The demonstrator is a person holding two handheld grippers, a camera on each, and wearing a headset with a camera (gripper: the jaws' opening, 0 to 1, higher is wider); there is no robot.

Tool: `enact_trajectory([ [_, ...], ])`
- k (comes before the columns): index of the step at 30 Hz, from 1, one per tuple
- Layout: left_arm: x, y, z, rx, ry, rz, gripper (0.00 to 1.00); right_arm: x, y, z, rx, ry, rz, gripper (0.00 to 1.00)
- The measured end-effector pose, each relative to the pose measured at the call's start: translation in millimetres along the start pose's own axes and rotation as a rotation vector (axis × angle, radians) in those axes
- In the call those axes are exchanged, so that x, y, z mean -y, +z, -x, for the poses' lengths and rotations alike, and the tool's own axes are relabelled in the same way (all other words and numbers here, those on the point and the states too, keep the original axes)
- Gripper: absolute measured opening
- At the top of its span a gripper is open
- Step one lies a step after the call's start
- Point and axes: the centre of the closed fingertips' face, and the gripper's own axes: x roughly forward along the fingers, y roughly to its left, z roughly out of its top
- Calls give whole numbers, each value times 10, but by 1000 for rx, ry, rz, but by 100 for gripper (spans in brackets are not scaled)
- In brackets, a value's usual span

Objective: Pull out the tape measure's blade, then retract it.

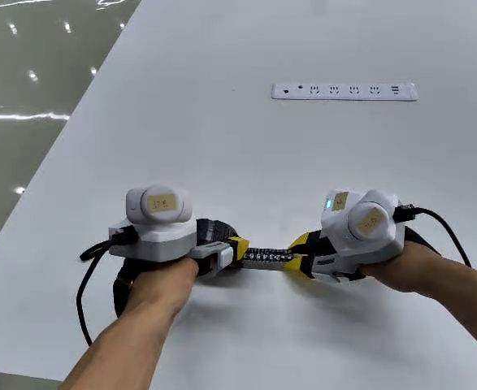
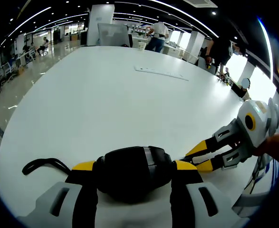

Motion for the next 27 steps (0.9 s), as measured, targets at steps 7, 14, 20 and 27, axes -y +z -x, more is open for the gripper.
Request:
enact_trajectory([
  [7,-2,2,1,0,-1,4,57,-12,36,-37,2,6,5,10],
  [14,-8,3,0,0,-1,8,57,-24,84,-85,4,13,11,10],
  [20,-5,4,4,-1,-2,11,57,-31,113,-115,4,17,18,10],
  [27,-12,8,-5,-3,-3,11,57,-41,152,-156,5,22,25,10],
])
